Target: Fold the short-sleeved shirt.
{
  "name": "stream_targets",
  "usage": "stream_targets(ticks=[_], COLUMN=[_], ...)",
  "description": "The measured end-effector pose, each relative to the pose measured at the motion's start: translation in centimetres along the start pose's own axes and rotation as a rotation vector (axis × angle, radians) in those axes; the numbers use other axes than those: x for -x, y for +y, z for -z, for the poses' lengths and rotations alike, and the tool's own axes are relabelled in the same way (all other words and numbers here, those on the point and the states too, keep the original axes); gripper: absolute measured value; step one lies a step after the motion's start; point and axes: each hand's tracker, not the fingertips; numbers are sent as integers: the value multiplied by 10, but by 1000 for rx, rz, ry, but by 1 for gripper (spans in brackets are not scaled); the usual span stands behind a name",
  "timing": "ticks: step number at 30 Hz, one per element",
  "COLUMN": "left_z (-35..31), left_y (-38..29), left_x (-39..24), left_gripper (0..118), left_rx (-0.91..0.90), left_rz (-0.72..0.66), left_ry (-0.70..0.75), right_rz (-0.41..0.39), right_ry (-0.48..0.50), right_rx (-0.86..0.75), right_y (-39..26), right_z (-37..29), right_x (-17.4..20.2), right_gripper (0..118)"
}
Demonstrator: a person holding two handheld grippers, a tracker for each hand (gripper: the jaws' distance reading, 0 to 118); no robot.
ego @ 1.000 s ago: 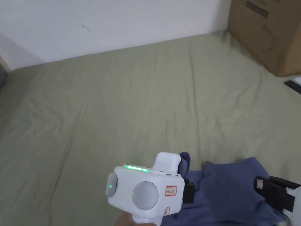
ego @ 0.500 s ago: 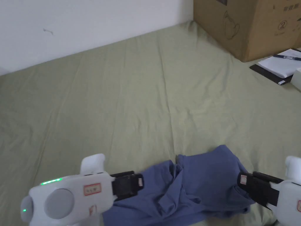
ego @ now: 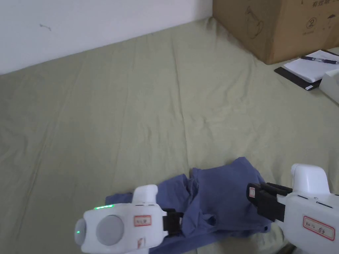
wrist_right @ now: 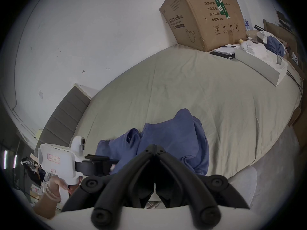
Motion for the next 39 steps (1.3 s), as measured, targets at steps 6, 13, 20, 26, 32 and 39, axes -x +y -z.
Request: stream_targets(ticks=[6, 13, 20, 26, 32, 39], left_z=[12, -45, -103, -94, -77, -54], left_y=[-10, -12, -29, -42, -36, -27], left_x=[-22, 26, 121, 165, 169, 188], left_gripper=[2, 103, 103, 103, 103, 52], left_rx=[57, -86, -218, -163, -140, -121], left_rz=[118, 1, -300, -392, -341, -355], left_ry=[-11, -39, -43, -66, -99, -337], right_rz=[-26, -62, -113, -164, -194, -216], right_ry=[-18, -18, -20, -14, -16, -9], right_rx=[16, 36, 57, 80, 103, 124], right_y=[-3, -3, -4, -3, -2, -3], right_z=[-1, 5, 15, 22, 27, 34], right_x=[1, 12, 27, 45, 58, 74], right_gripper=[0, 0, 0, 0, 0, 0])
